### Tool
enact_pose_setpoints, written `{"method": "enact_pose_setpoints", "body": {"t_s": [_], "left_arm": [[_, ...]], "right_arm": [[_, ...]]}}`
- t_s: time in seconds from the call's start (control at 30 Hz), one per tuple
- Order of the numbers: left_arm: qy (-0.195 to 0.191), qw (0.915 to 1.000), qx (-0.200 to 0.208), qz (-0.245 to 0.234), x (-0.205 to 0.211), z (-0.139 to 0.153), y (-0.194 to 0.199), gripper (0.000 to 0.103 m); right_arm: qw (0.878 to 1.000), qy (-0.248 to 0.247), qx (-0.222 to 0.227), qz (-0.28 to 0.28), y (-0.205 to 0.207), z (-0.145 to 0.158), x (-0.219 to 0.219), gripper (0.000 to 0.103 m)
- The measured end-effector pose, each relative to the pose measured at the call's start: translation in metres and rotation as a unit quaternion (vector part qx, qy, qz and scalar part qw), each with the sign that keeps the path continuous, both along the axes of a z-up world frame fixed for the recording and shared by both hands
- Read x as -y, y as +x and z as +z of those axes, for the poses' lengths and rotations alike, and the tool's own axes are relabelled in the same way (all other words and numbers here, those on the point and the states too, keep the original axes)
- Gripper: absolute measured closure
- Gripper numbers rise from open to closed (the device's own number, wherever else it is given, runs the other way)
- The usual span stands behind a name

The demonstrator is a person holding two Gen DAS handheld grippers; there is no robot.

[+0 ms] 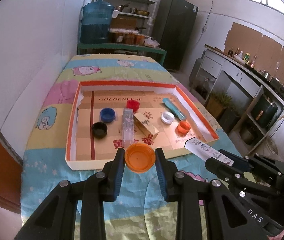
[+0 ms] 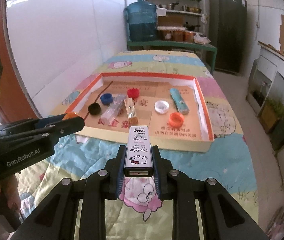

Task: Organize rigid objects
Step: 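Carry the orange cap into the box with the left tool while the right tool carries the white box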

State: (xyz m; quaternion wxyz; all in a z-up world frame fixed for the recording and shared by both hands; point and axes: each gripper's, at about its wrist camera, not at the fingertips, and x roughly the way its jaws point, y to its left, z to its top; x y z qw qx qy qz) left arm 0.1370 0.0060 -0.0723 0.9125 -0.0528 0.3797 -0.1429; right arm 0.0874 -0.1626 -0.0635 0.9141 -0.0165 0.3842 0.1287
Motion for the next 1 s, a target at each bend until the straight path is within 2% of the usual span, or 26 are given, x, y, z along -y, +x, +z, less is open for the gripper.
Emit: {"method": "enact_pose_setpoints", "body": {"t_s": [0.5,1.0], "left_arm": [[0.014,0.9995,0.023,0.017,-0.002,0.028,0.025,0.072],[0.027,0.999,0.021,0.029,-0.001,0.036,0.057,0.072]], "right_arm": [[0.999,-0.01,0.03,0.012,0.021,0.025,-0.003,0.078],[0.998,-0.018,0.05,0.024,0.054,0.04,-0.002,0.078]]}}
